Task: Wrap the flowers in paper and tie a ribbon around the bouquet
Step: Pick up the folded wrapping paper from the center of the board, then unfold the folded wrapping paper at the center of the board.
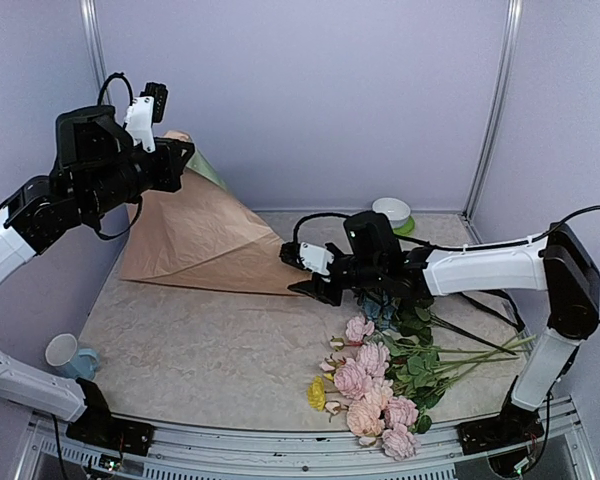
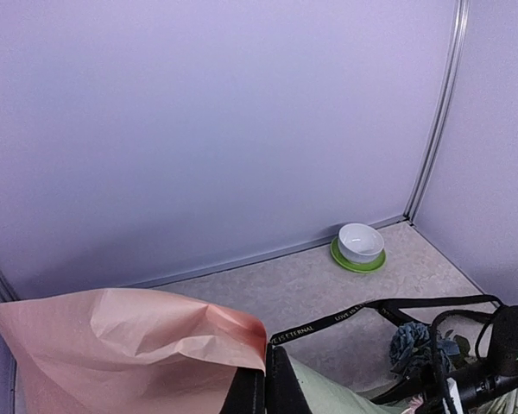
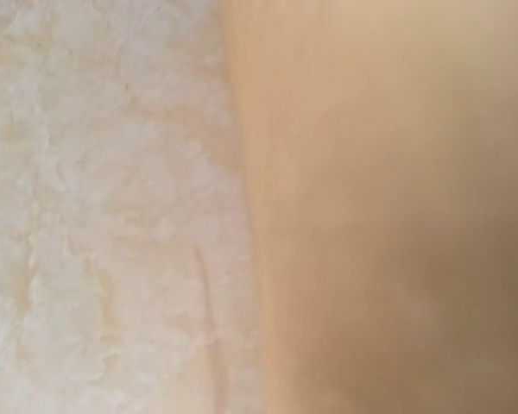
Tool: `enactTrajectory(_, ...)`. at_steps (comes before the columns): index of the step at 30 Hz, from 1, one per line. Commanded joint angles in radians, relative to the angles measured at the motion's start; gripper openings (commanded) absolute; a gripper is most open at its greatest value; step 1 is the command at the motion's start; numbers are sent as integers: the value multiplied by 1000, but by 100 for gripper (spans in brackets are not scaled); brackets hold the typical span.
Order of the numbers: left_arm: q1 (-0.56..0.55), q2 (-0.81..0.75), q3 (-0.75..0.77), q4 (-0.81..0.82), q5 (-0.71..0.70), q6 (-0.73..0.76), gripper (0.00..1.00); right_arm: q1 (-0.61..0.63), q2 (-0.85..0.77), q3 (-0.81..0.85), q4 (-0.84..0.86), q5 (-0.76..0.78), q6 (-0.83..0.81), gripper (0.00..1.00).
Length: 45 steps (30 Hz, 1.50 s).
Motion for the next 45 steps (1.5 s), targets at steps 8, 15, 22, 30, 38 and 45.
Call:
enactTrajectory(8, 37, -17, 23, 0, -8, 8, 0, -21, 49, -77, 161, 171, 151, 0)
enactTrajectory(15, 130, -9, 12, 15, 55, -12, 0, -39, 90, 236, 61, 589, 140, 0)
enactTrajectory(22, 138, -50, -24, 15, 86, -19, 0, -79, 9, 349, 141, 982, 8, 0)
enactTrajectory(30, 175, -79, -138, 22, 204, -56, 0, -78, -157, 187, 168, 1140, -23, 0)
enactTrajectory(38, 184, -94, -201, 18, 306, -83, 0, 44, -263, 30, 75, 1084, -23, 0)
enactTrajectory(45, 215, -161, -263, -7, 384, -135, 0, 176, -316, 75, -222, 1246, 160, 0)
